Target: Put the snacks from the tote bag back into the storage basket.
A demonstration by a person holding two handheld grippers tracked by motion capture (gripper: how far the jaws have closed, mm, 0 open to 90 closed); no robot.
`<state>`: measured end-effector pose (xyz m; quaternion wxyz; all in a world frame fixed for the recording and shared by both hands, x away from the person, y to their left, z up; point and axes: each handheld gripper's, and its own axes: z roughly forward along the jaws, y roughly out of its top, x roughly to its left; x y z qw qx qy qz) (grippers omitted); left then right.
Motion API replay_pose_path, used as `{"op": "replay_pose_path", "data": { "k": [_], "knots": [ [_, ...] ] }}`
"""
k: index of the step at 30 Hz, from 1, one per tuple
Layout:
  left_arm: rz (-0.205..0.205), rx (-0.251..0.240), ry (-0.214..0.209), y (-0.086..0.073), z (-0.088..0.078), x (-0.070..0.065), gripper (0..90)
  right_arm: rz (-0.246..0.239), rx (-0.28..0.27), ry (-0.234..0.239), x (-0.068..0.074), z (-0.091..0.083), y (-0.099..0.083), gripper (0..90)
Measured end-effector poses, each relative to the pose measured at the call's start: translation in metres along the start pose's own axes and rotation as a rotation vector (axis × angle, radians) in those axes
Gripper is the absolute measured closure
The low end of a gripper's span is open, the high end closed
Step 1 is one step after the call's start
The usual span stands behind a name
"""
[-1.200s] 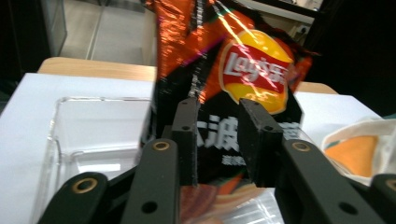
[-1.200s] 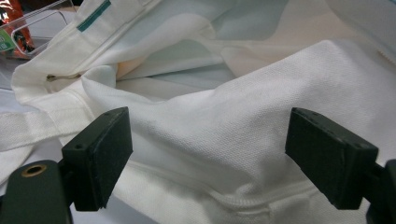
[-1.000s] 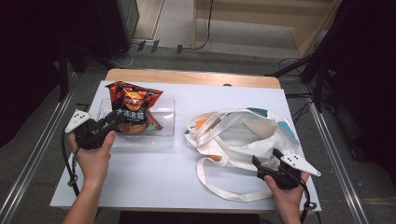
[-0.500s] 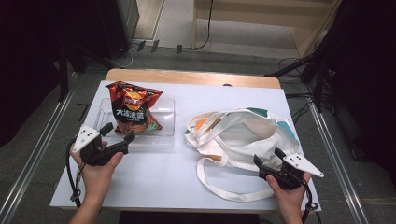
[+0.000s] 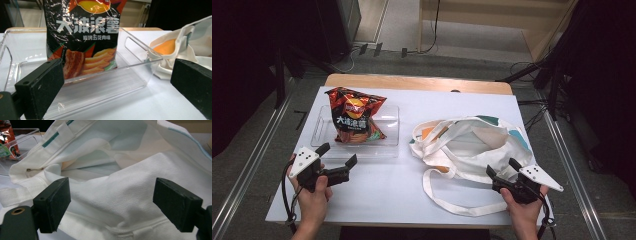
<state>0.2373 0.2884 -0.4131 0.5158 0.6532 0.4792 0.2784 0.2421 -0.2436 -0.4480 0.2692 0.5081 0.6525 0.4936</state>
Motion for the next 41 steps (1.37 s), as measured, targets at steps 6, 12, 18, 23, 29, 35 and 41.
{"op": "replay_pose_path", "data": {
  "k": [6,12,18,23,29,35,41],
  "knots": [
    [0.009,0.015,0.001,-0.007,-0.009,0.002,0.0,-0.001,-0.022,-0.001,-0.003,-0.005,0.001,14.9],
    [0.019,0.028,0.003,-0.017,-0.013,0.003,0.0,0.000,-0.030,-0.008,-0.010,-0.013,-0.002,14.8],
    [0.022,0.036,-0.002,-0.021,-0.015,0.007,0.0,-0.007,-0.058,0.001,-0.020,-0.022,-0.005,14.6],
    [0.011,0.049,0.000,-0.025,-0.016,0.011,0.0,0.004,-0.065,-0.006,-0.026,-0.029,-0.007,14.5],
    [0.007,0.064,0.007,-0.031,-0.019,0.018,0.0,0.020,-0.070,-0.022,-0.037,-0.038,-0.012,14.5],
    [-0.007,0.067,0.006,-0.032,-0.018,0.021,0.0,0.030,-0.070,-0.026,-0.041,-0.038,-0.012,14.5],
    [-0.001,0.083,-0.004,-0.033,-0.017,0.021,0.0,0.031,-0.061,-0.022,-0.041,-0.036,-0.013,14.5]
  ]
}}
